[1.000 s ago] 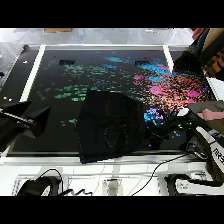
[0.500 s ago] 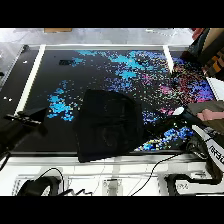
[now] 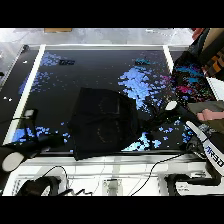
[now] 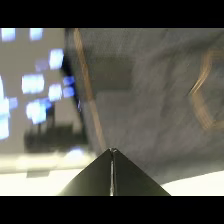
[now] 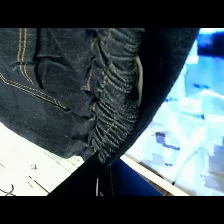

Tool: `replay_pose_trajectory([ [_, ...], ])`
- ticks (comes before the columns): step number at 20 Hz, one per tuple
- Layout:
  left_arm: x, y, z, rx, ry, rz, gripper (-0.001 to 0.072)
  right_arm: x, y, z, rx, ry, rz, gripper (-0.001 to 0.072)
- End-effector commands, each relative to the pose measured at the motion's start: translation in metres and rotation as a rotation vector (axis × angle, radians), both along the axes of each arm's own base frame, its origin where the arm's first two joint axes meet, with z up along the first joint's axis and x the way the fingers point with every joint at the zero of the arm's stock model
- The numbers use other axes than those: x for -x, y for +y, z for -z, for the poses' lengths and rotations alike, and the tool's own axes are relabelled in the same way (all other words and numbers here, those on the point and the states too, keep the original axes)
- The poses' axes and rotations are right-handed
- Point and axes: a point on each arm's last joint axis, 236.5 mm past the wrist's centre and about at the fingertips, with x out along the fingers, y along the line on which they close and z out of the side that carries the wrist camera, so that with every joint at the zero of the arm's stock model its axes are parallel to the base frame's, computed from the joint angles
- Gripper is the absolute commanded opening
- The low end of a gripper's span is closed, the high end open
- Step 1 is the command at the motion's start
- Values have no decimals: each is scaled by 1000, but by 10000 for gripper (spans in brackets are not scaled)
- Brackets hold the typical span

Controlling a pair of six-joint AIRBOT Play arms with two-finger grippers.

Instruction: Fold the clothes and pants, and hang the long-sleeved shirts on hangers.

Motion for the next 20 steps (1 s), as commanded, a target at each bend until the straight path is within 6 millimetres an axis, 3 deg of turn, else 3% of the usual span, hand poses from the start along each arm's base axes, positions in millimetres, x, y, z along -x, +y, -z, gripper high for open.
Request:
replay_pose_trajectory([
  [1, 24, 6, 48, -35, 210, -3, 10, -3, 3, -2, 1, -16, -8, 30],
  [4, 24, 15, 70, -39, 313, 20, 9, -3, 3, -1, 2, -16, -10, 30],
  [6, 21, 7, 78, 77, 367, 28, 9, -3, 3, -1, 2, -16, -10, 30],
  [8, 8, -6, 71, 251, 341, 63, 9, -3, 3, -1, 2, -16, -10, 30],
  [9, 1, -3, 66, 312, 319, 47, 12, -2, 3, -1, 2, -14, -11, 30],
  [11, 2, 22, 70, 322, 331, -30, 25, -2, 3, -1, 2, -16, -14, 30],
  [12, 8, 30, 76, 295, 348, -17, 105, -2, 3, -1, -1, -26, -25, 30],
  [13, 14, 28, 82, 295, 367, 10, 284, -2, 3, -1, -3, -33, -35, 30],
  [14, 22, 19, 86, 316, 384, 69, 406, -2, 3, -1, -4, -33, -35, 30],
  [20, 37, -23, 95, 427, 434, 275, 429, -4, 3, -1, -3, -41, -35, 30],
])
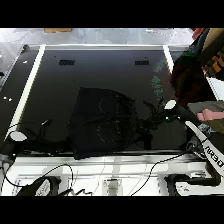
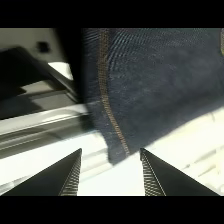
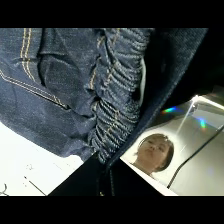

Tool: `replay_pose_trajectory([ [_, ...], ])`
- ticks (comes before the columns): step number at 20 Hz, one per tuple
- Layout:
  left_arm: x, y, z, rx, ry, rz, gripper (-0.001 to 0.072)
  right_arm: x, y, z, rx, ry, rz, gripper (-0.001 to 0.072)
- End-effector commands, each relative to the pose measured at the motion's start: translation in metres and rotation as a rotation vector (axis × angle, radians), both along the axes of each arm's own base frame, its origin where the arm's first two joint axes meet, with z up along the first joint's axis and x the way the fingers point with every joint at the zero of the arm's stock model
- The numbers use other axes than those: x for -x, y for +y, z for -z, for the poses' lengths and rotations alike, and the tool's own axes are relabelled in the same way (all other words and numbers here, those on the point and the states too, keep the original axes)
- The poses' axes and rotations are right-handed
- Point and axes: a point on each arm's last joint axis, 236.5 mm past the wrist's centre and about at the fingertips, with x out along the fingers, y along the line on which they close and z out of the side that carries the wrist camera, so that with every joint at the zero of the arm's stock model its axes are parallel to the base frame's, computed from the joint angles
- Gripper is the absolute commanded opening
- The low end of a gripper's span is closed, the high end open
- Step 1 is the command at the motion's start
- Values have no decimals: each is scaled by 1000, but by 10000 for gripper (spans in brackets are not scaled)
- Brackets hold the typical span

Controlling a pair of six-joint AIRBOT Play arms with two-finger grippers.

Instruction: Fold the clothes and pants, and hang the long-sleeved shirts on hangers.

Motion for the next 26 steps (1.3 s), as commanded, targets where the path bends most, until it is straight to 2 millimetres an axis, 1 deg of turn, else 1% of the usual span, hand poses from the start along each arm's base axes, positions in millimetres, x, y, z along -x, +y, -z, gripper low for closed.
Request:
replay_pose_trajectory([
  [1, 10, -19, 7, 79, 14, 121, 429, -1, 0, 0, 0, -7, -1, 30],
  [4, 16, -23, 23, 90, 41, 187, 431, -1, 0, 0, 0, -7, -1, 30],
  [7, 15, -26, 36, 110, 50, 206, 433, -1, 0, 0, 0, -7, -1, 30],
  [10, 12, -30, 42, 136, 54, 198, 433, -1, 0, 0, 0, -7, -1, 30],
  [13, 4, -29, 52, 105, 28, 194, 430, -1, 0, 0, 0, -7, 0, 30],
  [14, 4, -34, 50, 117, 13, 213, 429, -1, 0, 0, -1, -6, 0, 30],
  [15, 3, -40, 48, 131, -3, 230, 371, -1, 0, 0, -1, -6, 0, 30],
  [16, 2, -49, 43, 157, -15, 242, 229, -1, 1, 0, -2, -5, -1, 30],
  [17, 1, -57, 38, 181, -30, 262, 136, 0, 1, -1, -4, -4, -4, 30],
  [18, 3, -63, 33, 203, -43, 301, 26, 1, 2, -3, -12, -8, -16, 30],
  [19, 3, -65, 28, 212, -51, 333, 12, 3, 4, -9, -31, -19, -33, 30],
  [20, -1, -66, 23, 219, -62, 342, 11, 4, 8, -16, -55, -36, -51, 30],
  [21, -8, -67, 15, 229, -77, 354, 11, 5, 11, -26, -78, -61, -72, 29],
  [22, -17, -66, 3, 243, -90, 361, 11, 2, 13, -40, -95, -103, -92, 29],
  [23, -27, -66, -10, 252, -95, 366, 10, -3, 13, -54, -99, -152, -100, 30],
  [24, -40, -66, -28, 258, -111, 368, 10, -11, 14, -73, -106, -226, -111, 29],
  [25, -53, -65, -48, 253, -144, 373, 9, -18, 16, -96, -117, -308, -121, 29],
  [26, -70, -63, -73, 234, -210, 377, 9, -23, 19, -120, -133, -390, -131, 29],
])
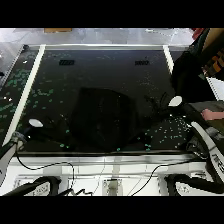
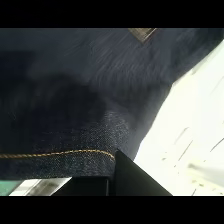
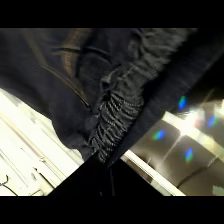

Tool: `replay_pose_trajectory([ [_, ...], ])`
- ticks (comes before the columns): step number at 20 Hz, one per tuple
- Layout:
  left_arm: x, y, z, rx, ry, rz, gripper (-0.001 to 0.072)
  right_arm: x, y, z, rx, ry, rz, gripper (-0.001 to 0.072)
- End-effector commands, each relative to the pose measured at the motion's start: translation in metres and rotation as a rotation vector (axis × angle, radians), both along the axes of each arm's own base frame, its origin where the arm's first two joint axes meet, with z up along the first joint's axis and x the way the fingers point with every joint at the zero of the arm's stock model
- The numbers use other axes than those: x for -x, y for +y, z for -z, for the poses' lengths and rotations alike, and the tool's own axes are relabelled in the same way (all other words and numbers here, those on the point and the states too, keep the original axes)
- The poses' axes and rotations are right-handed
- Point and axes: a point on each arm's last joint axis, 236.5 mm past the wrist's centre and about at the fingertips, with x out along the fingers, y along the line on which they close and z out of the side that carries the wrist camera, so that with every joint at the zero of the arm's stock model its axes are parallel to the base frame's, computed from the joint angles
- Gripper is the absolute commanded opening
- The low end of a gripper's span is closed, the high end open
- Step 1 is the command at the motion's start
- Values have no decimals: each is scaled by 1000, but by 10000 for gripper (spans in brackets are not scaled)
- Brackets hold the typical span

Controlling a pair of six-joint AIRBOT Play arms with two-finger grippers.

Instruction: Fold the clothes and pants, and hang the long-sleeved shirts on hangers.

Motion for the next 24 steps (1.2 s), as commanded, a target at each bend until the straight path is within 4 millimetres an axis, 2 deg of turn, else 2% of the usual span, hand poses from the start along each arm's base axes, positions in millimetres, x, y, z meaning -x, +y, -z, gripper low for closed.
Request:
replay_pose_trajectory([
  [1, -42, 1, -78, 9, -155, 2, 9, -14, 9, -79, -64, -257, -33, 29],
  [3, -74, 5, -149, -26, -408, -35, 9, -18, 17, -139, -127, -417, -11, 29],
  [4, -83, 6, -193, -42, -555, -63, 9, -13, 25, -177, -195, -494, 7, 29],
  [5, -86, 8, -236, -57, -702, -84, 9, -5, 35, -219, -284, -575, 21, 29],
  [7, -82, 15, -332, -83, -1038, -193, 10, 17, 47, -290, -422, -731, 56, 29],
  [9, -62, 32, -416, -90, -1341, -367, 11, 41, 52, -339, -517, -821, 112, 29],
  [10, -45, 39, -449, -89, -1461, -437, 11, 55, 53, -357, -560, -844, 138, 29],
  [11, -25, 44, -475, -87, -1563, -489, 11, 67, 54, -373, -602, -849, 166, 29],
  [13, 9, 44, -501, -75, -1671, -522, 10, 89, 55, -402, -726, -778, 244, 29],
  [15, 28, 41, -508, -68, -1709, -519, 10, 100, 55, -422, -812, -742, 297, 29],
  [17, 18, 42, -494, -67, -1648, -519, 10, 90, 54, -427, -837, -716, 360, 29],
  [18, 6, 40, -476, -78, -1589, -496, 9, 77, 55, -421, -821, -694, 396, 29],
  [19, -12, 41, -448, -110, -1506, -464, 10, 62, 58, -406, -771, -674, 414, 29],
  [21, -48, 42, -388, -108, -1300, -457, 9, 27, 64, -353, -625, -602, 453, 29],
  [24, -101, 35, -285, -107, -1027, -441, 9, -36, 64, -244, -416, -456, 576, 29],
])
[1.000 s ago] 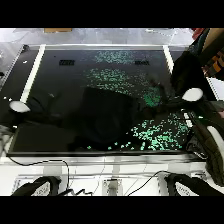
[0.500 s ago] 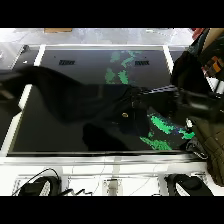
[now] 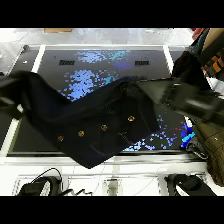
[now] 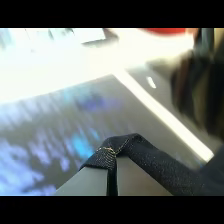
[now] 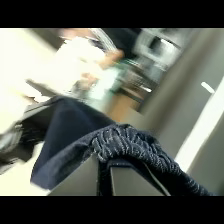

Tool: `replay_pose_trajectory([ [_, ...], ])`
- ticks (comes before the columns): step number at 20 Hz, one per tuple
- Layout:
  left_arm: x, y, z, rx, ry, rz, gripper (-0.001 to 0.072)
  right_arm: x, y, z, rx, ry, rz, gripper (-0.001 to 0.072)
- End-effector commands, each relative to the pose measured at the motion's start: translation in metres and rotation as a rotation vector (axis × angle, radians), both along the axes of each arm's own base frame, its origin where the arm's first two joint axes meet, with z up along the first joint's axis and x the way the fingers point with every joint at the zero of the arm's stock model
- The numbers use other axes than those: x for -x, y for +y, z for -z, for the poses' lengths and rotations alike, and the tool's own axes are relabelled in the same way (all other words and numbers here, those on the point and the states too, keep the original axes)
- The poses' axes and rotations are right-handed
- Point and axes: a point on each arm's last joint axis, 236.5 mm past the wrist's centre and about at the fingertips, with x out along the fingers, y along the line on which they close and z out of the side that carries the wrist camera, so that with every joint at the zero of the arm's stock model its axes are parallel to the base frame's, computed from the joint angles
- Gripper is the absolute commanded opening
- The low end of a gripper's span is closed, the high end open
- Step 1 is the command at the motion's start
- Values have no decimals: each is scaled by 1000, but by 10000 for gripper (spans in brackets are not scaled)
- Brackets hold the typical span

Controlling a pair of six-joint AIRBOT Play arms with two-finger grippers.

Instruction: Fold the clothes and pants, and hang the long-sleeved shirts on hangers.

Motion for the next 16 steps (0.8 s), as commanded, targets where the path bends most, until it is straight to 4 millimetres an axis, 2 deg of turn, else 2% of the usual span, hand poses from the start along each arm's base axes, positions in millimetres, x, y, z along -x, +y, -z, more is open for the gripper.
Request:
replay_pose_trajectory([
  [1, -50, -10, 108, 44, 256, 8, 9, -68, -6, 109, 113, 204, 160, 29],
  [2, -67, -15, 133, 46, 286, -2, 9, -91, -9, 138, 137, 229, 212, 29],
  [4, -88, -35, 165, 47, 337, 11, 9, -129, -18, 183, 217, 233, 288, 29],
  [6, -88, -58, 189, 28, 394, 62, 9, -151, -35, 223, 321, 241, 332, 29],
  [8, -70, -73, 204, 13, 476, 130, 10, -156, -63, 252, 418, 291, 346, 29],
  [10, -45, -82, 216, 47, 613, 175, 9, -149, -100, 271, 530, 347, 331, 29],
  [12, -15, -89, 235, 53, 781, 211, 9, -128, -129, 290, 641, 424, 247, 29],
  [14, 22, -95, 260, -2, 947, 264, 10, -93, -145, 311, 738, 523, 113, 29],
  [16, 47, -97, 287, -61, 1049, 286, 10, -60, -153, 330, 829, 614, -12, 29],
])
